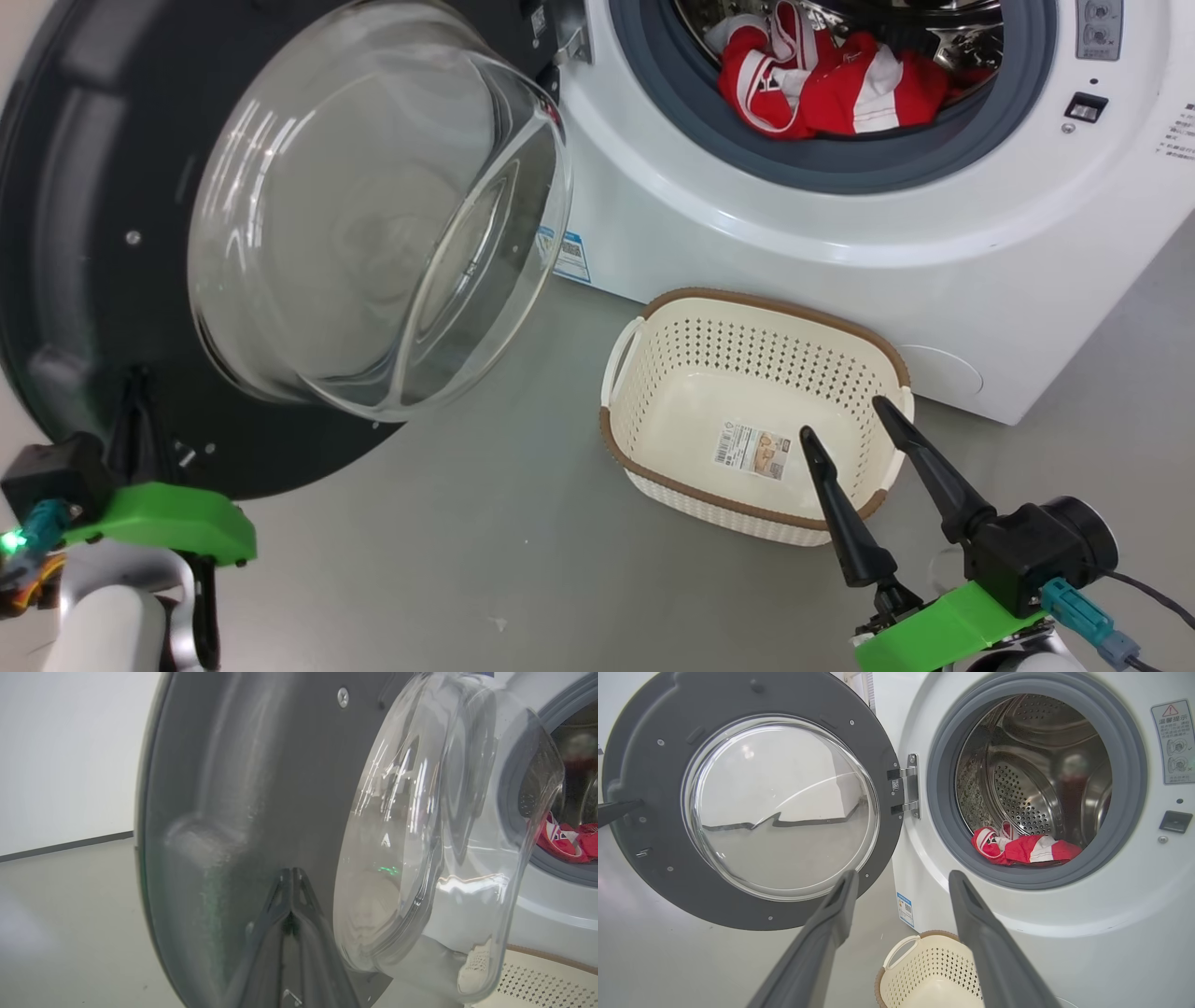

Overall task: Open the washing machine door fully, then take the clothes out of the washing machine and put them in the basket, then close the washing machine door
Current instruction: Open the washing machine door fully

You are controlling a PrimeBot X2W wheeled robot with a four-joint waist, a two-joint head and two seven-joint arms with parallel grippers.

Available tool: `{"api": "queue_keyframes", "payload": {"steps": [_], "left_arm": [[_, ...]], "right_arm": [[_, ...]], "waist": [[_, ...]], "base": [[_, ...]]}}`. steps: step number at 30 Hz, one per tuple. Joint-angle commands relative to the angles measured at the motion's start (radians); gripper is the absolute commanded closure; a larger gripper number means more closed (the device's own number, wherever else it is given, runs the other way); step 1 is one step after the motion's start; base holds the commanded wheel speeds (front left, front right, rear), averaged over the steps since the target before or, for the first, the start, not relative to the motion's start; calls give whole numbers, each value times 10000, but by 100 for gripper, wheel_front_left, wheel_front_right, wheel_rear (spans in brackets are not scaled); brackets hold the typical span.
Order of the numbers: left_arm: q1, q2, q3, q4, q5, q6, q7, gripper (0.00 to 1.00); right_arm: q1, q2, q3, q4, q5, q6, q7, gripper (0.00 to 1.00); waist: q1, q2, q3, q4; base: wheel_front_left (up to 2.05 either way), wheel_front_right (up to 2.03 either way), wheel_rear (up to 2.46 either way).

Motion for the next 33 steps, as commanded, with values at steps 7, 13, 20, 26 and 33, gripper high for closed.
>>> {"api": "queue_keyframes", "payload": {"steps": [7,13,20,26,33], "left_arm": [[-688,637,722,201,-217,142,-270,100],[-967,729,801,578,-248,115,-360,100],[-1143,815,1160,783,-433,109,-442,100],[-1333,871,1306,960,-429,45,-470,100],[-1431,848,1535,1089,-384,-11,-479,100]], "right_arm": [[-158,26,240,-330,-96,48,63,0],[-204,26,251,-373,-144,48,116,0],[-319,26,302,-428,-201,48,196,0],[-355,26,288,-490,-301,48,293,0],[-412,26,308,-577,-381,48,399,0]], "waist": [[0,-1,162,-109],[0,-1,259,-189],[0,-1,406,-295],[0,-1,527,-319],[0,-1,637,-362]], "base": [[0,0,0],[0,0,0],[0,0,0],[0,0,0],[0,0,0]]}}
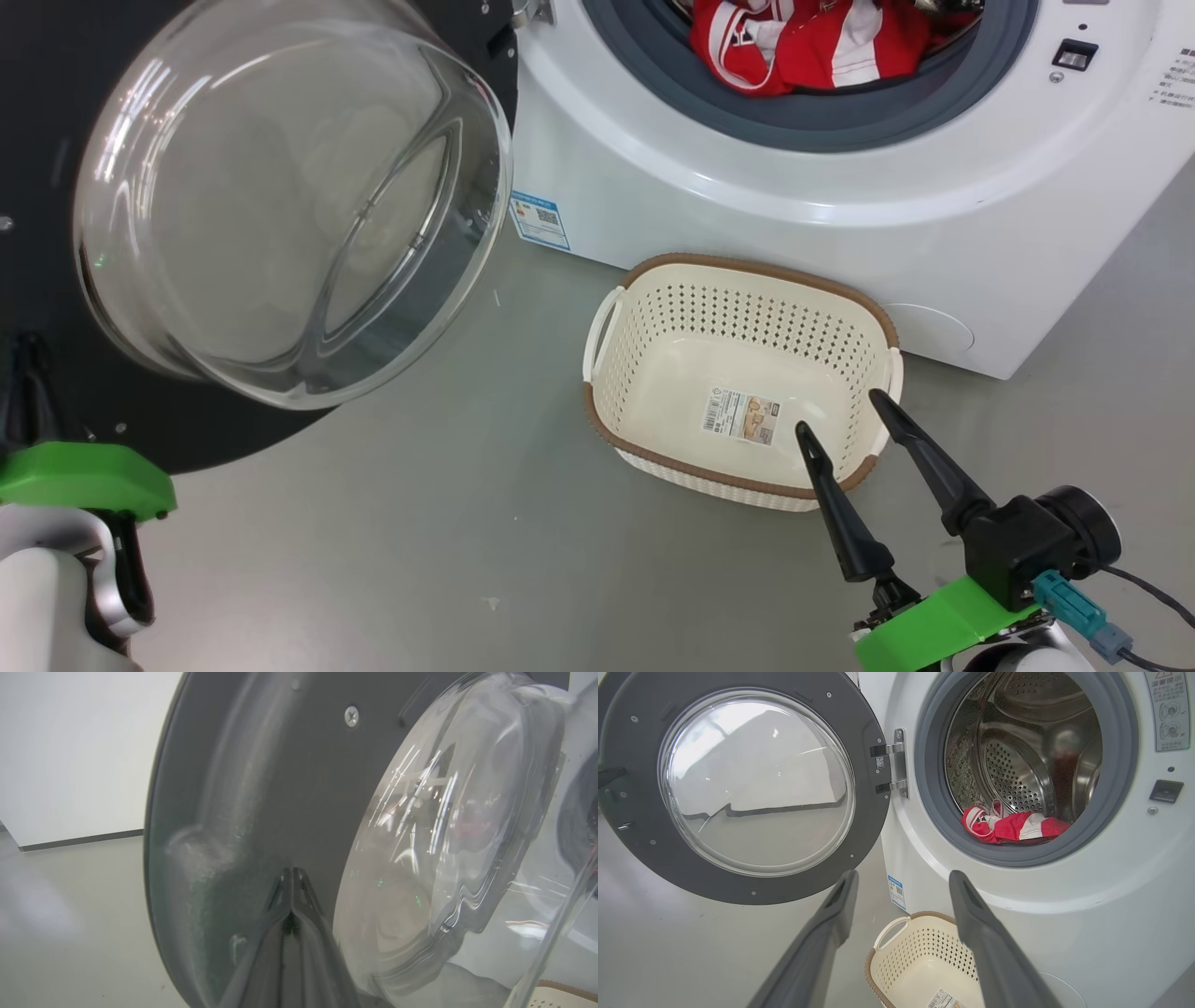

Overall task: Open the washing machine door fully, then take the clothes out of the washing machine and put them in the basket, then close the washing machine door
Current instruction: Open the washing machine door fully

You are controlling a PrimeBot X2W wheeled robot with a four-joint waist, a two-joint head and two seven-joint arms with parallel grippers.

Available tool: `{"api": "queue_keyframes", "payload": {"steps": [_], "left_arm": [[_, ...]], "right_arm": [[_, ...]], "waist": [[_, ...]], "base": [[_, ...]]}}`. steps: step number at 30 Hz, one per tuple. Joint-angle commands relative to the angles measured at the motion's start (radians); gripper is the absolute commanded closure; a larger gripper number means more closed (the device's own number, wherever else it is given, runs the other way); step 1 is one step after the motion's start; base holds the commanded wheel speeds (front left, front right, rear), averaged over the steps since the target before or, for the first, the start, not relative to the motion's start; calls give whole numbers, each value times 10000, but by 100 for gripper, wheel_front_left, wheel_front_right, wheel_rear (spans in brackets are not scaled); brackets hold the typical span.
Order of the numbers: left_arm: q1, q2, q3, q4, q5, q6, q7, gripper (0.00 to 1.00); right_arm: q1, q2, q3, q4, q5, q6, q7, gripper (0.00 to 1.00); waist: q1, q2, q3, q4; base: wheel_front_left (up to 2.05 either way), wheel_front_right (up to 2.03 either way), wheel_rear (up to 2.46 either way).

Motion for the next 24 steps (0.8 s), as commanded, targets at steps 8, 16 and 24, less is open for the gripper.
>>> {"api": "queue_keyframes", "payload": {"steps": [8,16,24], "left_arm": [[-140,359,695,-466,128,-76,-120,100],[634,-45,811,-1506,326,-71,-121,100],[1395,-546,923,-3365,120,-269,-121,37]], "right_arm": [[-345,30,252,-253,-88,48,-10,0],[-391,30,301,-53,103,48,-187,0],[-392,30,253,161,299,48,-456,0]], "waist": [[0,0,-25,-43],[0,0,-222,-74],[0,0,-394,-216]], "base": [[0,0,0],[0,0,0],[0,0,0]]}}
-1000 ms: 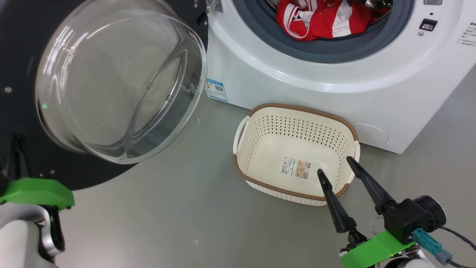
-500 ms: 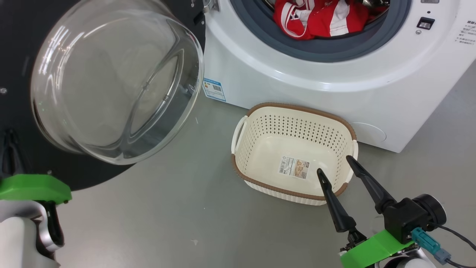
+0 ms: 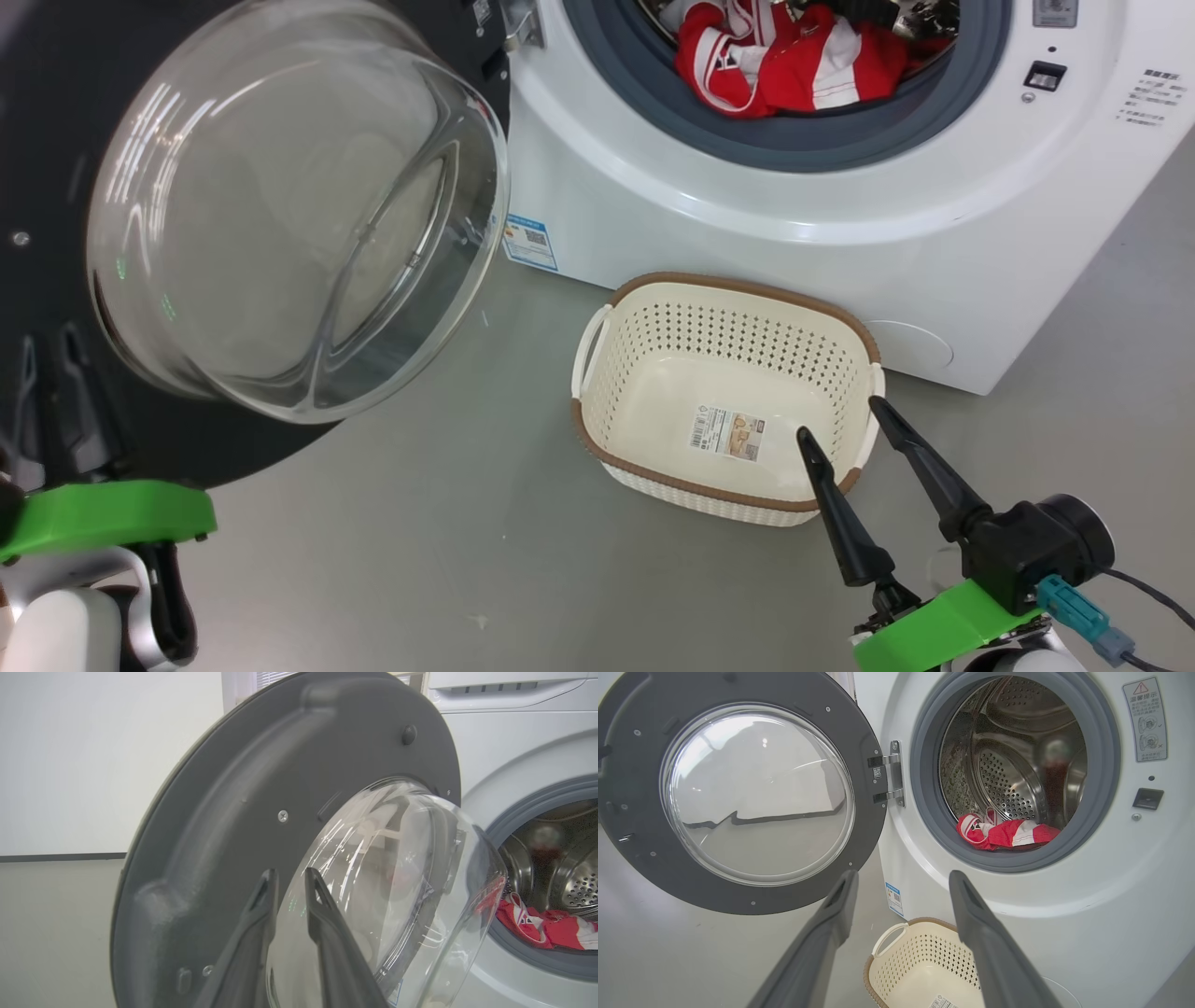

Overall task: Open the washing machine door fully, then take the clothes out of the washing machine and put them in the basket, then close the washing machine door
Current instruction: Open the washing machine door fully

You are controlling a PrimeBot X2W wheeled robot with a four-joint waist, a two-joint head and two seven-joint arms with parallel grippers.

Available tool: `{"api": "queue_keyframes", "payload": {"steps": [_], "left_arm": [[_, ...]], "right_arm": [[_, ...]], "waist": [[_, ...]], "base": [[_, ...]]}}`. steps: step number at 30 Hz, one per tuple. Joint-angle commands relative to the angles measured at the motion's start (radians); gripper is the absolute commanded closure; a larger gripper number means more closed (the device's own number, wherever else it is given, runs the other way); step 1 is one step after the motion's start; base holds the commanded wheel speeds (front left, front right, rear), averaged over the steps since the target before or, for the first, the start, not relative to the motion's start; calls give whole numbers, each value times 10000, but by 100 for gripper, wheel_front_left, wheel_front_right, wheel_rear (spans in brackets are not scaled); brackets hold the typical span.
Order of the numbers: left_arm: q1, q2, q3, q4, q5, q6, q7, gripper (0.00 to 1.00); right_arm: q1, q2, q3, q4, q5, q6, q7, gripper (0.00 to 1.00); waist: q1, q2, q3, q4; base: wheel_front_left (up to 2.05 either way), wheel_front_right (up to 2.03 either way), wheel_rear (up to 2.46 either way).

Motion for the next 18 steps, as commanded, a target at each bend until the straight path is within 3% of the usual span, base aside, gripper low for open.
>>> {"api": "queue_keyframes", "payload": {"steps": [1,2,3,7,18], "left_arm": [[77,346,348,-575,38,-105,-83,24],[158,284,342,-869,11,-157,-83,4],[240,245,348,-1151,-27,-248,-83,0],[494,48,217,-2267,-78,-699,-83,0],[750,-70,-483,-3478,90,-1106,103,0]], "right_arm": [[-382,30,196,-177,125,48,-125,0],[-380,30,158,-152,152,48,-168,0],[-378,30,119,-125,174,48,-208,0],[-408,30,-100,-5,228,48,-378,0],[-649,30,-561,233,386,48,-737,0]], "waist": [[0,0,-62,-92],[0,0,-92,-141],[0,0,-124,-196],[0,0,-224,-455],[0,0,-175,-1404]], "base": [[0,0,0],[0,0,0],[0,0,0],[0,0,0],[0,0,0]]}}
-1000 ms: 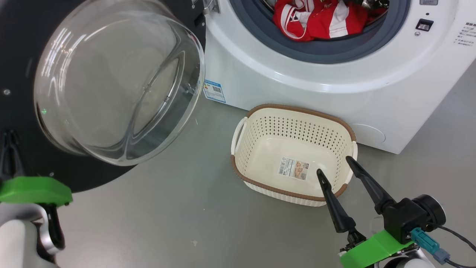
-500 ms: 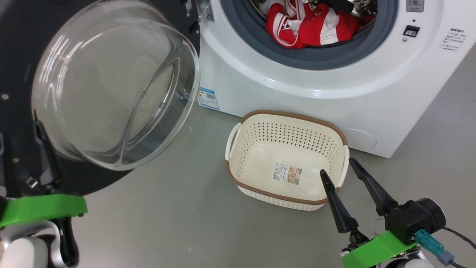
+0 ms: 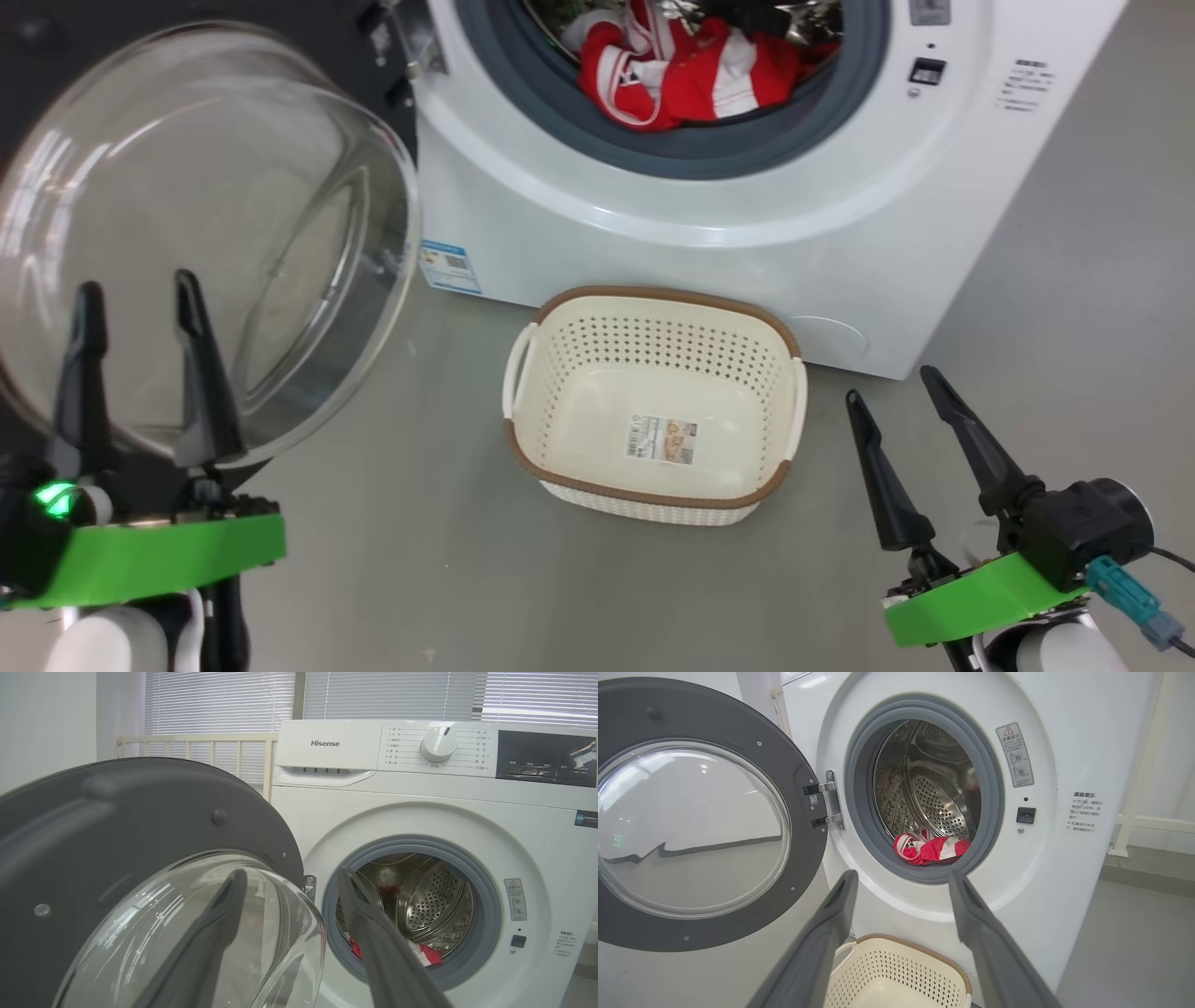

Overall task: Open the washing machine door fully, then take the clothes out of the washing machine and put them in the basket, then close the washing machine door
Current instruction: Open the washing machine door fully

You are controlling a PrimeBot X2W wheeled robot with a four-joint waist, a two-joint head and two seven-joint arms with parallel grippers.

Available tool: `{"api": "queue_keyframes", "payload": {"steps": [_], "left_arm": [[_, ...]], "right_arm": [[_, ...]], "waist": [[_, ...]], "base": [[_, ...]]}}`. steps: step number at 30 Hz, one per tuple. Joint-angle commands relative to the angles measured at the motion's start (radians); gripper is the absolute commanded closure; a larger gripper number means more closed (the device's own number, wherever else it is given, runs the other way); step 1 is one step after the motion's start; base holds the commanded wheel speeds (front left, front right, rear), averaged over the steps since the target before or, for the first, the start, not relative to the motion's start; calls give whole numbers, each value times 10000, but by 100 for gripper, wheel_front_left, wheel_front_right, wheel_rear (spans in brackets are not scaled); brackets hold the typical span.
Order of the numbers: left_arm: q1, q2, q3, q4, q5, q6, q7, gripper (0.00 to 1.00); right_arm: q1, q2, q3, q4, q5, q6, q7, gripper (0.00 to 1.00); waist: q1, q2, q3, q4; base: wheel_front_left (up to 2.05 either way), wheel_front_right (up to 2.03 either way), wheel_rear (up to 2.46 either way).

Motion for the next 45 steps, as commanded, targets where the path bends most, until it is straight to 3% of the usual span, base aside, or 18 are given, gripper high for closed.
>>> {"api": "queue_keyframes", "payload": {"steps": [1,19,34,45], "left_arm": [[-41,228,233,-383,4,-94,55,0],[434,249,-1053,-273,189,-715,524,0],[1354,163,-904,174,70,-558,144,0],[2136,178,-864,351,174,-519,-34,0]], "right_arm": [[-343,22,108,-184,146,48,-130,0],[-401,22,-377,-27,312,48,-426,0],[156,22,-675,-537,325,48,-467,0],[754,22,-827,-689,121,48,-468,0]], "waist": [[0,0,52,-346],[0,0,-140,-2226],[0,0,-429,-3493],[0,0,-1006,-3845]], "base": [[0,0,0],[0,0,0],[0,0,0],[0,0,0]]}}
